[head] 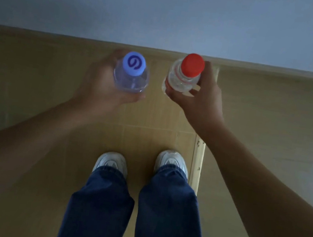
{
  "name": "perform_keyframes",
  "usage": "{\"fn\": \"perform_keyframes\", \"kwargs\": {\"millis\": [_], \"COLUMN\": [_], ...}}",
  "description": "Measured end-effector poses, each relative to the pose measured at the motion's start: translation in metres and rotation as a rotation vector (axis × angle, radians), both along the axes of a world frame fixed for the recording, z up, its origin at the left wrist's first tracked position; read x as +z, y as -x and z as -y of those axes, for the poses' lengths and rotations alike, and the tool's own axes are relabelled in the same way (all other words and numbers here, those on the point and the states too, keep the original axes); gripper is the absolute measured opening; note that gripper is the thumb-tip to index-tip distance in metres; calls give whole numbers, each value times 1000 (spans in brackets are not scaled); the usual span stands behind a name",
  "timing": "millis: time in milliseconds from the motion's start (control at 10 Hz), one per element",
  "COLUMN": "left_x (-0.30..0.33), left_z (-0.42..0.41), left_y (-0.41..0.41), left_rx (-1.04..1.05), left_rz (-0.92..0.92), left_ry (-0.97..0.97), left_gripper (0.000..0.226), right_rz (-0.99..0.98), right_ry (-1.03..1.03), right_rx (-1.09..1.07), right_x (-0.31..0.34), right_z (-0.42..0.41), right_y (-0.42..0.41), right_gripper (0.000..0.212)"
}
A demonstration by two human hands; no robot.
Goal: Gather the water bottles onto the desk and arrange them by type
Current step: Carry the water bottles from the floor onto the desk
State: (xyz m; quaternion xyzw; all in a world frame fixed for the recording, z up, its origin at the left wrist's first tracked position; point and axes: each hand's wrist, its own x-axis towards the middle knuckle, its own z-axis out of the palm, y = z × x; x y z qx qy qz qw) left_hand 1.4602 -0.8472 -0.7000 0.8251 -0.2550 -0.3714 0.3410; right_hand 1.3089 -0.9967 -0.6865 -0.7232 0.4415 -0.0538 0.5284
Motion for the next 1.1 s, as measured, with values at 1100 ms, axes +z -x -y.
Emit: {"fn": "perform_keyframes", "kwargs": {"millis": [1100], "left_x": [783], "left_z": [207], "left_y": [412], "left_rx": [-1230], "left_rz": [122], "left_ry": [691], "left_gripper": [51], "right_rz": [265], "right_ry": [458], "right_rx": [-1007], "right_x": [724], "right_z": [-42], "right_y": [449], "right_gripper": [57]}}
